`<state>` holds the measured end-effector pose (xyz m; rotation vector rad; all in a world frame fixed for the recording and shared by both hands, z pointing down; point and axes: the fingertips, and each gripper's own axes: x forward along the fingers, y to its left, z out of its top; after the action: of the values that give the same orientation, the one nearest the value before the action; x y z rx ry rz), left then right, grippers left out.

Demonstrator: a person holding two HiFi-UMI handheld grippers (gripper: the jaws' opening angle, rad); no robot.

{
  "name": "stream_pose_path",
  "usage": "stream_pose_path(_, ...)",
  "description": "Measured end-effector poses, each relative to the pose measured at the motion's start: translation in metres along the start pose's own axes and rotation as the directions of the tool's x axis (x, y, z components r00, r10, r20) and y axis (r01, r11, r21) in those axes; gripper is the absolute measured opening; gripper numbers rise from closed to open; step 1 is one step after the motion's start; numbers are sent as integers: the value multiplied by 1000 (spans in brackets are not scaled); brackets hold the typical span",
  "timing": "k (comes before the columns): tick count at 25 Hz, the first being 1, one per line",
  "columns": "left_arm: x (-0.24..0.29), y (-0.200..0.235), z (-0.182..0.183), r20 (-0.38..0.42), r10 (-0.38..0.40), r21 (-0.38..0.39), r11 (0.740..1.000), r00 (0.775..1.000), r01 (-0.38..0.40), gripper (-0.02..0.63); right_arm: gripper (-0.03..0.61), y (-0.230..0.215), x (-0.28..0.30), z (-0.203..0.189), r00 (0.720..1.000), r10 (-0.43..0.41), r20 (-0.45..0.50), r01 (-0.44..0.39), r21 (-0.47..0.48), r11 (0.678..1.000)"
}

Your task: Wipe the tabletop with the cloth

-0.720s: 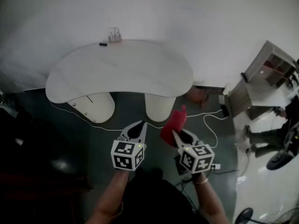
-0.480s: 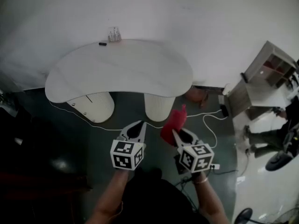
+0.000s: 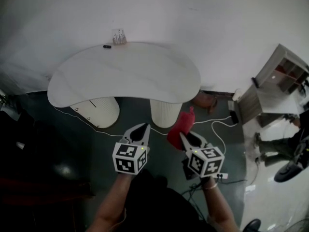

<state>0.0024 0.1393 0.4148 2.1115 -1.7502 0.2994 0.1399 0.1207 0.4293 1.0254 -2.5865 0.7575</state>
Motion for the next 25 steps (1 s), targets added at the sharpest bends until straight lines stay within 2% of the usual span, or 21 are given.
stream_pose_path(10, 54, 50, 14, -27, -8, -12, 1000, 1000, 8, 2, 46, -13, 66, 27, 1000, 10, -20, -9, 45, 999)
stream_pose_path(17, 129, 114, 46, -38, -44, -8, 999, 998, 44, 2, 46, -29, 159, 66, 998, -1, -55, 3, 49, 999)
stream_pose_path(25, 193, 186, 85, -48, -73, -43, 997, 996, 71, 2, 46, -28, 261, 112, 993, 11, -118, -6, 48, 999)
